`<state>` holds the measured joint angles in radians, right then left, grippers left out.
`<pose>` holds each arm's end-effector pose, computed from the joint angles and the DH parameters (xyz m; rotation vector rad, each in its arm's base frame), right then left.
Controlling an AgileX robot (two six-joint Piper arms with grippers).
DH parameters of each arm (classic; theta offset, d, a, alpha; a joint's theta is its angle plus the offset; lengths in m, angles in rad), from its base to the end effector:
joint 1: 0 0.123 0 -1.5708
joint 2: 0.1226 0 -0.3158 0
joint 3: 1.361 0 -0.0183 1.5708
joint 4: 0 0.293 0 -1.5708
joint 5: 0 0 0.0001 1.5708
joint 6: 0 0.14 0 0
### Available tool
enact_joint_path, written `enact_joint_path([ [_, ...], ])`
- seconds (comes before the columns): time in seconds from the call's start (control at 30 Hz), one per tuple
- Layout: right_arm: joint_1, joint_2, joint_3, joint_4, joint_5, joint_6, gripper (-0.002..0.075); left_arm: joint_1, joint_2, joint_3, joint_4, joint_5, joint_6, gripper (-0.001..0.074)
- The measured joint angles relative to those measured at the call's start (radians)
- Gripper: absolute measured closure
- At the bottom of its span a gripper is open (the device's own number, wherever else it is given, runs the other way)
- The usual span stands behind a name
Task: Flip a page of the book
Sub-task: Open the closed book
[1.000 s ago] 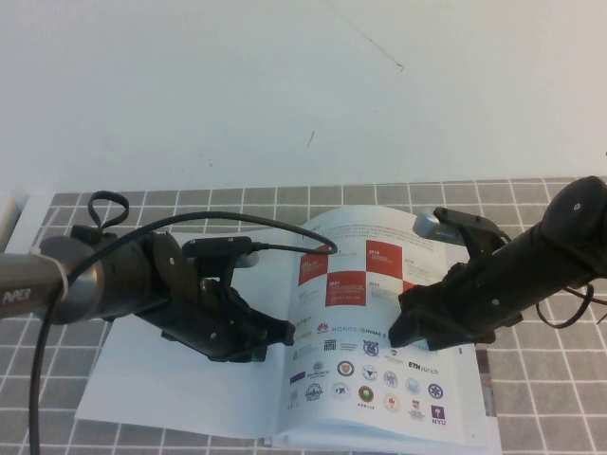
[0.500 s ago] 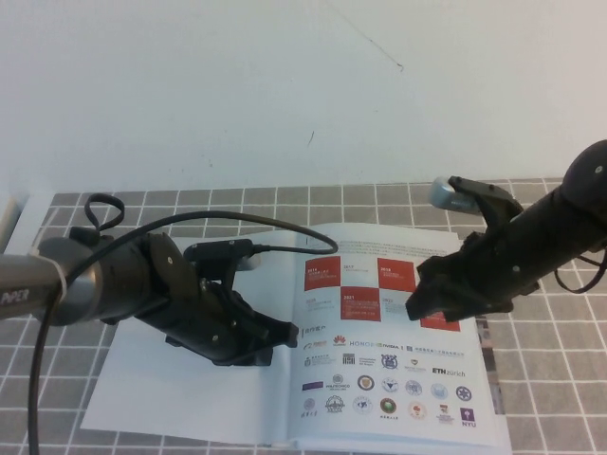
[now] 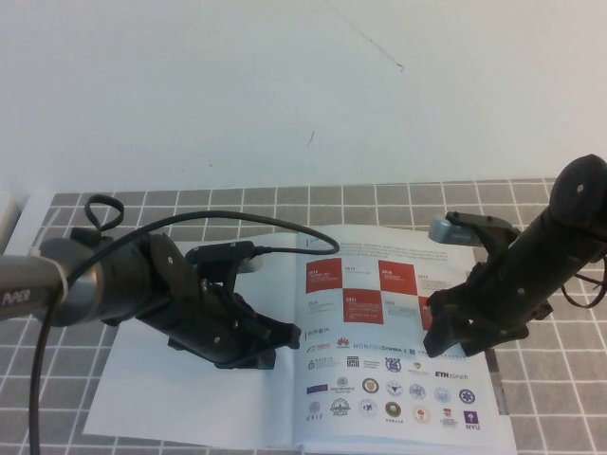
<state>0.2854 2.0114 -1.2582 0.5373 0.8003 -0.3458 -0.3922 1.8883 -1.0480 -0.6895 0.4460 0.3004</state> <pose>0.4015 0.1714 0.0953 -0.4029 2.9410 0.6014 0.3743 -0.1965 0.1013 0.1636 2.7433 -0.5910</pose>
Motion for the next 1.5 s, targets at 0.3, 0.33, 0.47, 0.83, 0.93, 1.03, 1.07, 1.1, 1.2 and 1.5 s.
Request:
enact_joint_path([
  [0.3,0.000,0.000,-0.030,-0.168,0.020,0.087,0.0279,0.000,0.000,0.000,-0.009,0.006,0.002,0.0738],
  [0.33,0.000,0.000,-0.030,-0.176,0.023,0.093,0.0279,0.000,0.000,0.000,-0.009,0.006,0.002,0.0738],
  [0.47,0.000,0.001,-0.030,-0.185,0.027,0.112,0.0279,0.000,0.000,0.000,-0.009,0.006,0.002,0.0738],
  [0.83,-0.014,0.011,-0.030,-0.069,0.047,-0.024,0.0277,0.000,0.000,0.002,-0.013,0.008,0.013,0.0738],
  [0.93,-0.018,0.011,-0.030,-0.053,0.047,-0.044,0.0277,0.000,0.000,0.002,-0.011,0.010,0.018,0.0738],
  [1.03,-0.018,0.011,-0.030,-0.038,0.047,-0.053,0.0277,0.000,0.000,0.002,-0.011,0.010,0.023,0.0738],
  [1.07,-0.018,0.011,-0.030,-0.032,0.049,-0.057,0.0277,0.000,0.000,0.002,-0.011,0.010,0.024,0.0738],
  [1.1,-0.018,0.011,-0.030,-0.028,0.049,-0.066,0.0277,0.000,0.000,0.002,-0.011,0.010,0.024,0.0738],
  [1.2,-0.018,0.009,-0.030,-0.021,0.052,-0.079,0.0277,0.000,0.000,0.002,-0.016,0.010,0.029,0.0738],
  [1.5,-0.018,-0.021,-0.076,-0.009,0.104,-0.094,0.0277,0.000,0.002,0.002,-0.089,0.025,0.103,0.0738],
])
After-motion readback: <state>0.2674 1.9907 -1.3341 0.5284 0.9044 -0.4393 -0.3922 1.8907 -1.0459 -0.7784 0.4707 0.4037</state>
